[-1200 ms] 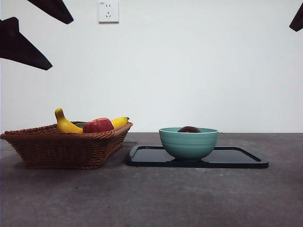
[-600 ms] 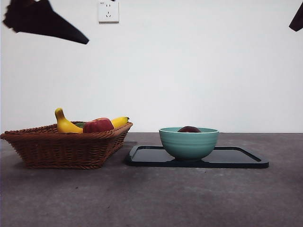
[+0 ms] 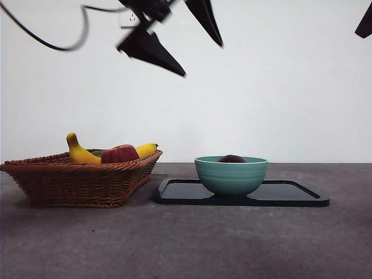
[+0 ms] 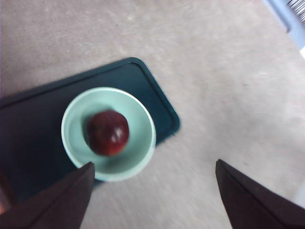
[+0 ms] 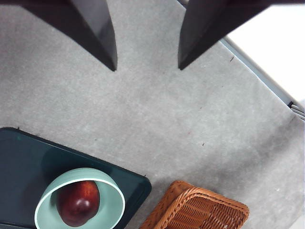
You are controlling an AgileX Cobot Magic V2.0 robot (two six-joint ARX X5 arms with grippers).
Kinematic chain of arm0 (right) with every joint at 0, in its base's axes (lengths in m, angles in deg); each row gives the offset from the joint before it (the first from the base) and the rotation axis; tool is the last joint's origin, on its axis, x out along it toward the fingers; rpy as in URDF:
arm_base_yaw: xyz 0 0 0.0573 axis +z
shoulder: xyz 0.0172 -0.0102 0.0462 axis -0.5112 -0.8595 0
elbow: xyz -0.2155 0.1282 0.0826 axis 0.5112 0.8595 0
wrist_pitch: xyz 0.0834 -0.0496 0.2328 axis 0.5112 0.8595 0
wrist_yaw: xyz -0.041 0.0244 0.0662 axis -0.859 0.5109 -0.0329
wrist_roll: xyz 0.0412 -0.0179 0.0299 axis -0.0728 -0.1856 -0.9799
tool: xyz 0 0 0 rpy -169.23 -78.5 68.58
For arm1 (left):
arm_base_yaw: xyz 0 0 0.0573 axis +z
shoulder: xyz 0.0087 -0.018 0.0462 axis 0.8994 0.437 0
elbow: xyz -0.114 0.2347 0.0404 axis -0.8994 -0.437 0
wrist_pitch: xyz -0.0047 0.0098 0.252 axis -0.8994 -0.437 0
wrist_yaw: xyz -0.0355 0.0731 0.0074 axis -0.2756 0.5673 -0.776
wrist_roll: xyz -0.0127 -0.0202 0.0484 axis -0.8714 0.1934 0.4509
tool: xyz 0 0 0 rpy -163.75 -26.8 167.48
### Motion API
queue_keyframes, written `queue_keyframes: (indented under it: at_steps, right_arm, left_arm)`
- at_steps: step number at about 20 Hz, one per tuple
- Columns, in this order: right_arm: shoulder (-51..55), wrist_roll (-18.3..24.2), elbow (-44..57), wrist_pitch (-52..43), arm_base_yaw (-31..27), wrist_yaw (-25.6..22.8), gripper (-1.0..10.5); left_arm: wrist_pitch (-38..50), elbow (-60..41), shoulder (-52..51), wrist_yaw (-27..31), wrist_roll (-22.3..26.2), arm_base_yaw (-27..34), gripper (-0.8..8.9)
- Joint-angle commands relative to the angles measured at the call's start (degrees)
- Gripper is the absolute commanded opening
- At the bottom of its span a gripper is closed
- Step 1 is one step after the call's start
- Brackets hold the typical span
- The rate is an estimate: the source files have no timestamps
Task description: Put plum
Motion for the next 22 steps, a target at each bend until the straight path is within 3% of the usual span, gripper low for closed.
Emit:
queue_keyframes:
  at_steps: [1, 9, 12, 22]
  right_arm:
    - [-0.11, -0.72, -0.44, 0.74, 0.31, 0.15, 2.0]
    - [3.21, -0.74, -0.44, 5.57, 0.31, 0.04, 2.0]
    - [5.03, -0.94, -0.44, 6.93, 0.31, -0.09, 2.0]
    - [6.64, -1.11, -0.44, 8.90, 0.31, -0.02, 2.0]
  left_arm:
    - [-1.49, 6.45, 7.06, 2.16, 1.81, -1.18, 4.01]
    - [-3.52, 18.58, 23.28, 6.93, 4.17, -3.52, 4.00]
    - [-3.08, 19.15, 26.25, 11.19, 5.11, -4.70, 4.01]
    - [-2.75, 19.15, 30.60, 13.55, 5.88, -5.51, 4.01]
